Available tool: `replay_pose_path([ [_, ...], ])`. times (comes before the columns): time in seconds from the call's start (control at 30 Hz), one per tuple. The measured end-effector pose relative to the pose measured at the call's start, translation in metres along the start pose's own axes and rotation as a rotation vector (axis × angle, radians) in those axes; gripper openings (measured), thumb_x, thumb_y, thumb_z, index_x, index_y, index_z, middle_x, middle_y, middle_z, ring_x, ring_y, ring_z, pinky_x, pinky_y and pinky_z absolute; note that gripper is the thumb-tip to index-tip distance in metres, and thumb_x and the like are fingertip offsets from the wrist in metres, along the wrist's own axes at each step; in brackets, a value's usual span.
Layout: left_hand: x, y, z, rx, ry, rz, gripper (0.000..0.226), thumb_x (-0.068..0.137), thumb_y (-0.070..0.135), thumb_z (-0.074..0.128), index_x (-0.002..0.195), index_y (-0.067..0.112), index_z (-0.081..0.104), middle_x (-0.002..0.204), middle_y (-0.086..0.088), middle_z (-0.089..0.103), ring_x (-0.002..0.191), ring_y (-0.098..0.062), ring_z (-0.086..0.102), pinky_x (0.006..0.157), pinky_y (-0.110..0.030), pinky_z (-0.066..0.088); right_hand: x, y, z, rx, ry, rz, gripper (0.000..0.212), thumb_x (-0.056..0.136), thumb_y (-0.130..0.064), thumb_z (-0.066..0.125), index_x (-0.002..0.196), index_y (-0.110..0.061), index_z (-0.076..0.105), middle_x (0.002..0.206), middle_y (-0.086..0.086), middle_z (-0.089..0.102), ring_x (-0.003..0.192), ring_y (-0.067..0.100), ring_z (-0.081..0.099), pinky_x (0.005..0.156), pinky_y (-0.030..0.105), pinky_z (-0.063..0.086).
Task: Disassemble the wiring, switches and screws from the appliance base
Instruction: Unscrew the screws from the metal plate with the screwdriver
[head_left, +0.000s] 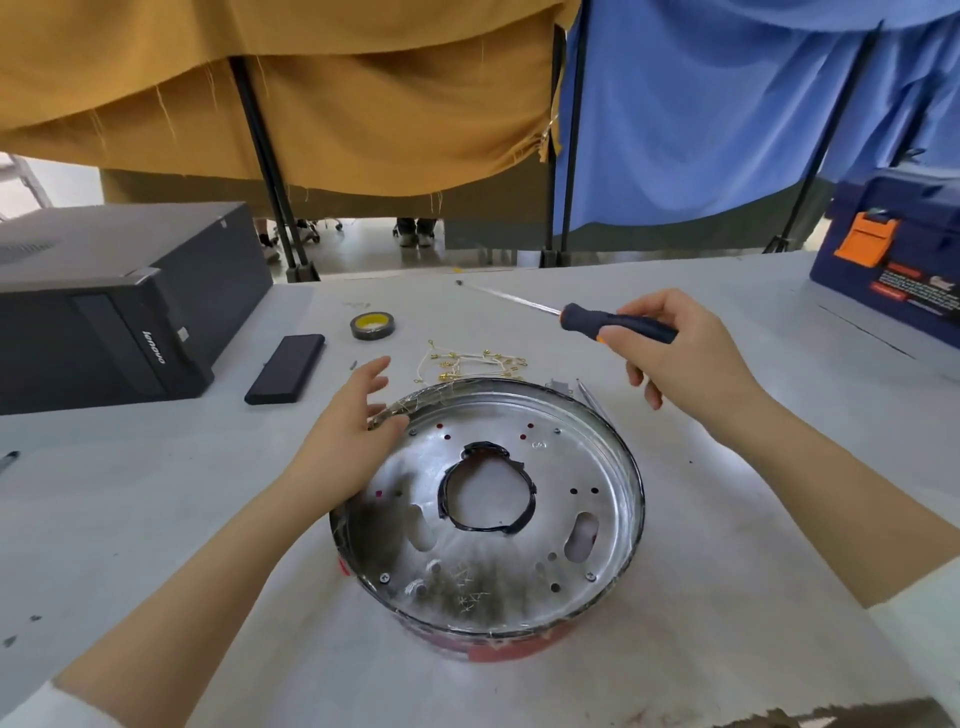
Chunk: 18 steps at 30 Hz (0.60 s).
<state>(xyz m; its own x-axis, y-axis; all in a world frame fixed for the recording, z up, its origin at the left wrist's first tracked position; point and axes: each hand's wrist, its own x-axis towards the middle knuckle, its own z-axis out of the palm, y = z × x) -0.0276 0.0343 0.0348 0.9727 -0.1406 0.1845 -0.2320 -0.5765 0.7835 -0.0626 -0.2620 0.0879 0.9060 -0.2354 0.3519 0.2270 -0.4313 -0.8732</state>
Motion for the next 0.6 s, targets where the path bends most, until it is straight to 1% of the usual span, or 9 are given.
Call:
replay_pose_path([
  [0.07,0.001,0.01,-0.008,0.074,0.095,0.08,0.067,0.09,0.019,0.062,0.147,0.028,0.027,0.148,0.0,0.035,0.131,-0.018,0.04,0.105,-0.029,0.033,-0.002,-0.019,-0.002,0.093,-0.032,-0.029,0.015,0.084,-0.017,0.069,0.096,-0.016,0.06,0.08,0.004,0.065,0.05,0.012,0.056,0.04,0.024,0.044],
  [0.13,0.001,0.021,-0.019,0.236,0.206,0.177,0.071,0.089,0.021,0.064,0.148,0.025,0.025,0.152,-0.004,0.026,0.139,-0.023,0.027,0.112,-0.036,0.025,-0.005,-0.037,-0.005,0.173,-0.076,-0.039,0.012,0.085,-0.016,0.069,0.095,-0.015,0.062,0.079,0.006,0.067,0.05,0.015,0.057,0.042,0.024,0.046],
  [0.2,-0.002,0.03,-0.03,0.374,0.269,0.274,0.071,0.089,0.021,0.065,0.148,0.021,0.025,0.156,-0.009,0.018,0.143,-0.029,0.017,0.115,-0.044,0.019,-0.007,-0.055,-0.009,0.178,-0.129,-0.055,0.011,0.086,-0.022,0.068,0.095,-0.016,0.065,0.075,0.005,0.07,0.05,0.014,0.058,0.043,0.023,0.047],
  [0.27,-0.005,0.038,-0.037,0.496,0.315,0.343,0.069,0.089,0.023,0.064,0.147,0.015,0.027,0.156,-0.013,0.017,0.145,-0.033,0.01,0.116,-0.047,0.011,-0.009,-0.073,-0.011,0.127,-0.174,-0.088,0.017,0.086,-0.029,0.068,0.094,-0.014,0.067,0.073,0.005,0.071,0.049,0.013,0.058,0.043,0.022,0.047],
  [0.33,-0.007,0.045,-0.04,0.585,0.333,0.373,0.063,0.092,0.026,0.06,0.146,0.011,0.031,0.154,-0.014,0.025,0.143,-0.034,0.017,0.116,-0.046,0.011,-0.01,-0.088,-0.013,0.098,-0.193,-0.118,0.021,0.085,-0.032,0.069,0.091,-0.012,0.068,0.07,0.006,0.071,0.048,0.013,0.058,0.043,0.022,0.047],
  [0.4,-0.007,0.051,-0.04,0.523,0.226,0.394,0.045,0.097,0.024,0.051,0.139,0.011,0.042,0.14,-0.007,0.046,0.132,-0.028,0.039,0.11,-0.039,0.029,-0.011,-0.102,-0.014,0.107,-0.201,-0.151,0.021,0.085,-0.034,0.069,0.085,-0.013,0.068,0.067,0.007,0.07,0.048,0.014,0.058,0.043,0.023,0.047],
  [0.47,-0.012,0.054,-0.036,0.312,0.035,0.339,0.031,0.101,0.023,0.039,0.128,0.019,0.052,0.113,0.007,0.062,0.107,-0.017,0.056,0.088,-0.024,0.041,-0.01,-0.112,-0.013,0.145,-0.19,-0.177,0.023,0.085,-0.036,0.069,0.078,-0.015,0.066,0.064,0.007,0.069,0.048,0.015,0.058,0.044,0.023,0.047],
  [0.53,-0.019,0.056,-0.028,0.17,-0.066,0.29,0.026,0.103,0.022,0.034,0.112,0.028,0.057,0.089,0.011,0.064,0.084,-0.009,0.058,0.071,-0.016,0.04,-0.007,-0.119,-0.011,0.163,-0.154,-0.186,0.028,0.083,-0.04,0.07,0.074,-0.015,0.064,0.062,0.006,0.068,0.048,0.016,0.058,0.043,0.024,0.047],
  [0.6,-0.025,0.056,-0.019,0.104,-0.08,0.303,0.027,0.103,0.016,0.035,0.094,0.031,0.056,0.076,0.005,0.062,0.068,-0.002,0.054,0.063,-0.01,0.038,-0.003,-0.124,-0.007,0.159,-0.136,-0.196,0.032,0.082,-0.043,0.07,0.077,-0.014,0.061,0.064,0.004,0.068,0.05,0.014,0.059,0.044,0.024,0.048],
])
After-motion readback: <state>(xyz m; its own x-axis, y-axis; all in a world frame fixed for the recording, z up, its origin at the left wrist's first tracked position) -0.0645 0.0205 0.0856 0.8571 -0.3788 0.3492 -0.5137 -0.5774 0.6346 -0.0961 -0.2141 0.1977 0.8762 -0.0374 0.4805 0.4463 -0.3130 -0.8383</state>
